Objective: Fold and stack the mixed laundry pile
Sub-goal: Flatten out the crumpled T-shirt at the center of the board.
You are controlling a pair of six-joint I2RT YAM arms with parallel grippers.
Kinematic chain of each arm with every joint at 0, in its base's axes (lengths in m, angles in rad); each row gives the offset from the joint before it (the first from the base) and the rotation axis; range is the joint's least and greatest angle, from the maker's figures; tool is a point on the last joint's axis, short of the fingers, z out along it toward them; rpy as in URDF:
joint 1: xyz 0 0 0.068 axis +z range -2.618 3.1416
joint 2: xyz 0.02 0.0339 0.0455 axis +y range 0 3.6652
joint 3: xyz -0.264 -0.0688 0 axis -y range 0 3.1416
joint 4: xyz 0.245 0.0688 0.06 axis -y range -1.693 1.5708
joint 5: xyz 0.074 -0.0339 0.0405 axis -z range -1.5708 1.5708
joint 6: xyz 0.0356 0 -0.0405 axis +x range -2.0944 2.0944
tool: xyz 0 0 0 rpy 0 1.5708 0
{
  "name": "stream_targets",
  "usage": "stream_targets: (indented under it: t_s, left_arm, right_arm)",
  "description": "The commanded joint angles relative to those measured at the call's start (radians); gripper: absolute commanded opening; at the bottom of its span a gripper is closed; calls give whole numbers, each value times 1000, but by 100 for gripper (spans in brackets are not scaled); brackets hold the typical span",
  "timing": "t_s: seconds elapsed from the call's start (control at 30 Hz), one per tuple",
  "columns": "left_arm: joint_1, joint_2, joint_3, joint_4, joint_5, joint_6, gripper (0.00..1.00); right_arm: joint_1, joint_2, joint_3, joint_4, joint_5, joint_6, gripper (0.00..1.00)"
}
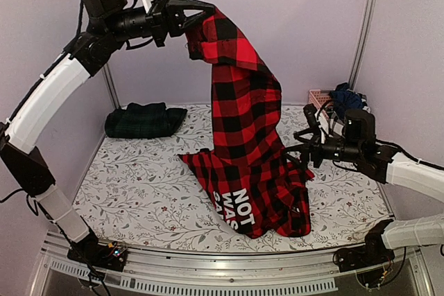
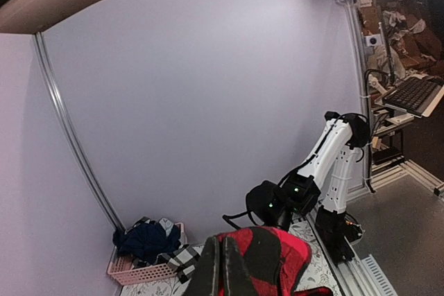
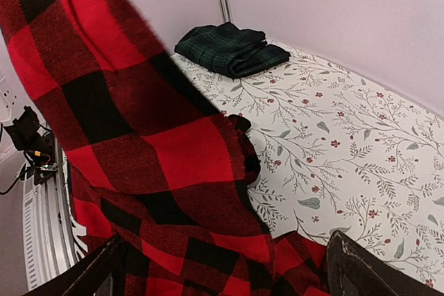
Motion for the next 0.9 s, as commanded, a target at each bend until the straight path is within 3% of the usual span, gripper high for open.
stream_targets:
  t_s: [0.0,0.17,0.5,0.57,0.67,0.73,0.87]
  left_arm:
    - [-4,-36,-17,83,119,-33,0]
    - [-6,-50,-20,91,123,-47,0]
    - [-2,-64,-34,112,89,-56,0]
    - [3,-64,-40,117,75,-57,0]
    - [17,-60,-59,158,21,-79,0]
    - [38,-49,-71,171,-87,-100,0]
    - [117,64,-8,124,-307,-201,0]
  right_arm:
    - [-90,37,31,102,-247,-95,99]
    - [-119,126,48,120,-479,-125,93]
    - [-115,296,37,207,-633,-93,70]
    - [-106,296,22,244,-639,-76,57]
    - [-94,293,42,246,-676,-45,19]
    - [-66,278,62,213,-678,-32,2]
    - [-11,179,95,104,-649,-27,0]
